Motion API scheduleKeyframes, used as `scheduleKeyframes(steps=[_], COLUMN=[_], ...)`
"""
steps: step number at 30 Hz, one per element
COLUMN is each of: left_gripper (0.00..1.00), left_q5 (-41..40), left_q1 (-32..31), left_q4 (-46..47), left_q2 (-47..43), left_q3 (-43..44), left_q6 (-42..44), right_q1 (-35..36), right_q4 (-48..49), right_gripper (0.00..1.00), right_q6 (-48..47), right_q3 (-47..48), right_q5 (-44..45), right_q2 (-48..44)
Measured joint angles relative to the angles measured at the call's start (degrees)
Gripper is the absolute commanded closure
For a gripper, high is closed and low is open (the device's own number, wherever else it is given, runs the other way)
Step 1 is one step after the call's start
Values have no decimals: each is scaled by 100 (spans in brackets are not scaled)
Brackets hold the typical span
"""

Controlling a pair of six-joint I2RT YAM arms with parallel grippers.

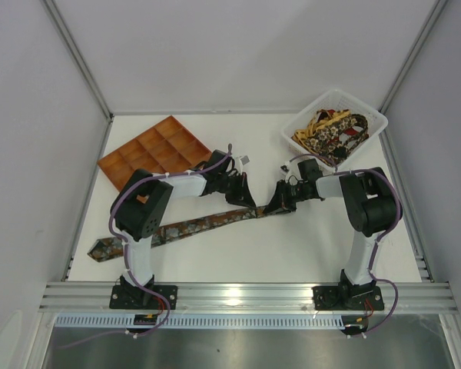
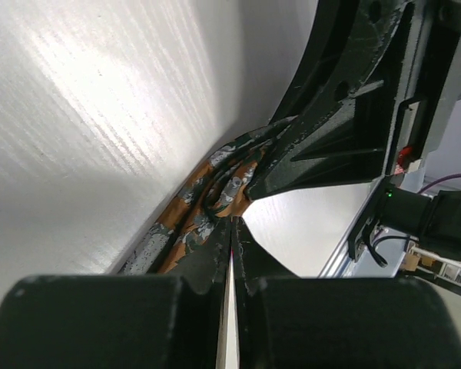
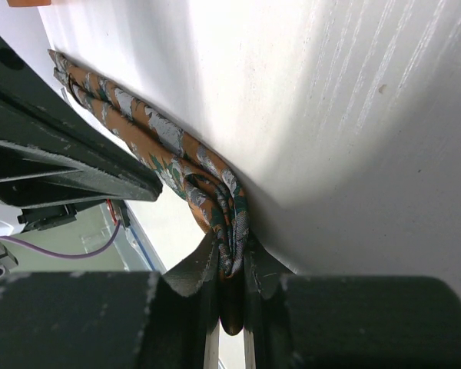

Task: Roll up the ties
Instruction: Roll the tie

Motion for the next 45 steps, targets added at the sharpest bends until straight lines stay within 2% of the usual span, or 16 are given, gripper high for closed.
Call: scheduleKeyframes(steps=[13, 14, 16, 18, 20, 25, 28, 33, 37, 38, 45], left_gripper=[94, 94, 94, 94, 94, 94, 94, 95, 94, 94, 91], left_q5=[101, 122, 160, 166, 175, 201, 205, 210, 214, 216, 2], left_q1=[-79, -79, -74, -74, -74, -74, -74, -72, -72, -72, -79], left_q4=[251, 267, 299, 308, 315, 358, 369, 374, 396, 400, 229], left_q2=[308, 332, 358, 358, 367, 398, 402, 402, 402, 402, 166], left_q3=[0, 0, 0, 2, 0, 0, -4, -13, -20, -22, -146], left_q6=[-136, -140, -144, -144, -144, -142, -142, -142, -144, -144, -72], right_q1=[0, 0, 2, 2, 13, 120, 192, 275, 299, 306, 549], right_q4=[4, 4, 4, 7, 33, 173, 249, 271, 109, 52, -857], right_gripper=[99, 90, 80, 66, 57, 54, 55, 68, 90, 98, 100], right_q6=[0, 0, 0, 31, 101, 243, 308, 358, 343, 343, 256], right_q3=[-2, -2, -2, -2, 0, 0, 0, 0, 28, 48, 433], right_q5=[-9, -9, -9, -22, -103, -127, -96, 37, 293, 345, 1185], right_q2=[0, 0, 0, 0, -20, -72, -72, -72, -72, -74, -243])
